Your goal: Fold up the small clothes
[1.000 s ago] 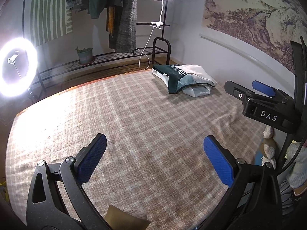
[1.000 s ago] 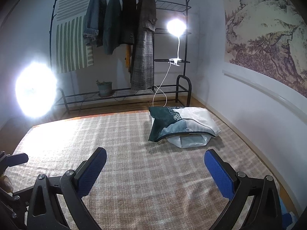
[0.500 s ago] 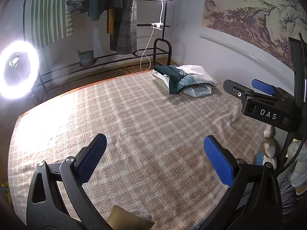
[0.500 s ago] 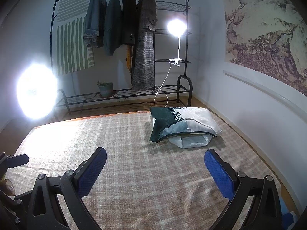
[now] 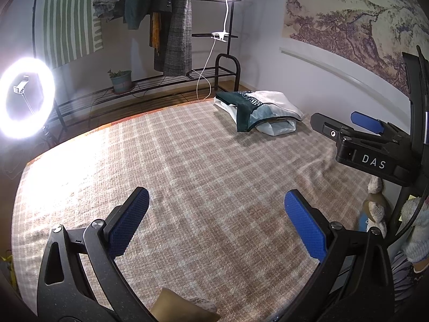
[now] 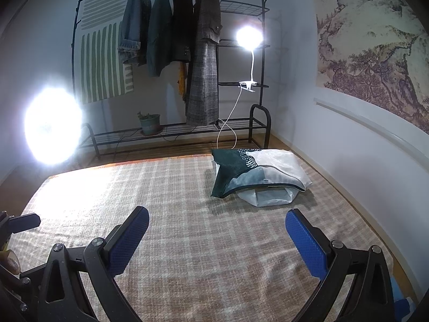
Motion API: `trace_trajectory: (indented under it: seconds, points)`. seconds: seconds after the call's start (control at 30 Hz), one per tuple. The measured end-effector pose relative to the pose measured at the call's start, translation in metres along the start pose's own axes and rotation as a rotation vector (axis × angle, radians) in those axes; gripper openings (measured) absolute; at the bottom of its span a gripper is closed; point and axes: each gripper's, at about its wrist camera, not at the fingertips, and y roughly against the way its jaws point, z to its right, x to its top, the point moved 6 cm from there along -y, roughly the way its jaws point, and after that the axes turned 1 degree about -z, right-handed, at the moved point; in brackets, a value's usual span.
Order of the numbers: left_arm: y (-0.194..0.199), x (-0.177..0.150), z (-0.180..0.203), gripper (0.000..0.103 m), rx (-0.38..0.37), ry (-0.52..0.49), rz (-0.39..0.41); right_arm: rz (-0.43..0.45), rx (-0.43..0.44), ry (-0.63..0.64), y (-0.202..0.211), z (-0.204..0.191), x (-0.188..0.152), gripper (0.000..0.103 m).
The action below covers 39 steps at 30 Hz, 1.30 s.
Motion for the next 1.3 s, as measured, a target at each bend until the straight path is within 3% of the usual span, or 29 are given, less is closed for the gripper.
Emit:
trace_trajectory:
  seconds: [0.87,1.3]
  points:
    - [0.0005,0.0,-0.0002,0.103,0.0,0.003,-0.002,-0.006,0.006,0.0,-0.0012,-0.0005,-0.0004,0.103]
    - [0.0012,-0.0015,-0.0068,0.103,0.044,0.009,0.0,-0.015,0.015,0.004,-0.0029,-0.002,-0.0029,0.103]
